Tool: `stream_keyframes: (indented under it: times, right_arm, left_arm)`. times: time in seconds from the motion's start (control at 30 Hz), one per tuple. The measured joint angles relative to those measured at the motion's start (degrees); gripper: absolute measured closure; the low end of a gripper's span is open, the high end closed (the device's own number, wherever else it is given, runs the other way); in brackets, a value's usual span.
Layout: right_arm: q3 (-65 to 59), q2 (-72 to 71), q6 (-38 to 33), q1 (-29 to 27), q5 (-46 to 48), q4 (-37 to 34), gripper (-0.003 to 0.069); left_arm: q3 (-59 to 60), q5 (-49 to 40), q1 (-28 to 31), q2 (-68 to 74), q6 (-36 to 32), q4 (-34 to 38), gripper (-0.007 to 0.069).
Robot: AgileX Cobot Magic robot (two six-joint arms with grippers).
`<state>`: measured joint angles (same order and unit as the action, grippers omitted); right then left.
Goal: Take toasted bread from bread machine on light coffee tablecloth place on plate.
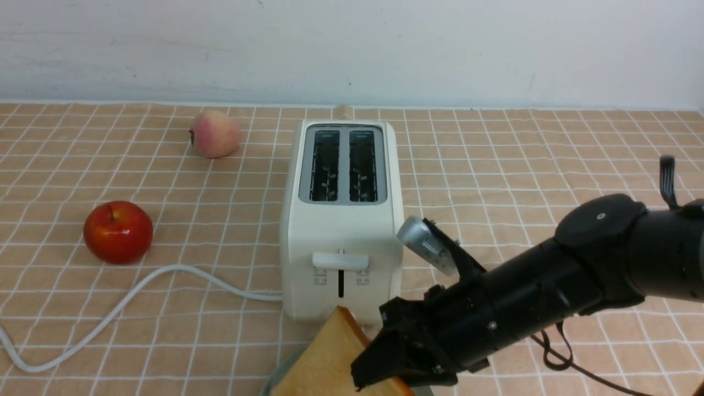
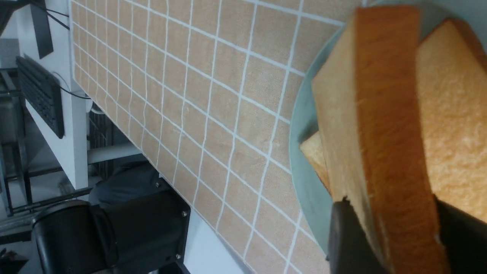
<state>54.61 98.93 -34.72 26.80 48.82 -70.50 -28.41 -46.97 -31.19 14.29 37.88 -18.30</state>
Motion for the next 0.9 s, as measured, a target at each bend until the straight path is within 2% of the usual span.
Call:
stream_keyframes:
  times: [0.13, 0.17, 0.2, 0.33, 0.37, 0.43, 0.53, 0.63, 0.67, 0.73, 0.9]
  right_arm:
    - [0.0, -0.9, 2.9, -3.3, 1.7, 5.9, 0.0214]
    - [0.0, -1.2, 3.0, -3.9, 2.1, 6.3, 0.0209]
    - [0.0, -2.2, 4.4, -6.4, 4.4, 9.0, 0.0172]
    - [0.2, -6.1, 6.7, -14.5, 11.6, 15.6, 0.016]
    - [0.4, -6.7, 6.9, -15.0, 11.9, 15.9, 0.0162]
    - [1.1, -10.2, 7.7, -21.2, 14.1, 19.2, 0.0217]
    - [1.8, -17.2, 8.5, -29.7, 14.6, 21.4, 0.0387]
    - [1.8, -25.4, 8.2, -36.2, 15.0, 23.3, 0.0596]
    - [1.8, -28.0, 7.9, -37.8, 14.8, 24.1, 0.0633]
    - [1.8, -34.8, 7.0, -41.0, 13.5, 26.7, 0.0671]
    - [0.9, -50.3, 6.6, -43.2, 5.8, 31.9, 0.0672]
  left_arm:
    - [0.0, 0.0, 0.0, 0.0, 0.0, 0.0, 0.0638]
    - [0.0, 0.0, 0.0, 0.0, 0.0, 0.0, 0.0638]
    - [0.0, 0.0, 0.0, 0.0, 0.0, -0.1, 0.0638]
    - [0.0, 0.0, 0.0, 0.0, 0.0, -1.0, 0.0638]
    - [0.0, 0.0, 0.0, 0.0, 0.0, -1.0, 0.0638]
    - [0.0, 0.2, 0.0, 0.0, 0.0, -2.0, 0.0638]
    - [0.0, 2.1, 0.0, 0.0, 0.0, -3.2, 0.0638]
    - [0.0, 5.4, 0.0, 0.0, 0.0, -3.4, 0.0638]
    - [0.0, 6.5, 0.0, 0.0, 0.0, -3.4, 0.0638]
    - [0.0, 9.3, 0.0, 0.0, 0.0, -3.4, 0.0638]
    - [0.0, 16.2, 0.0, 0.0, 0.0, -3.4, 0.0638]
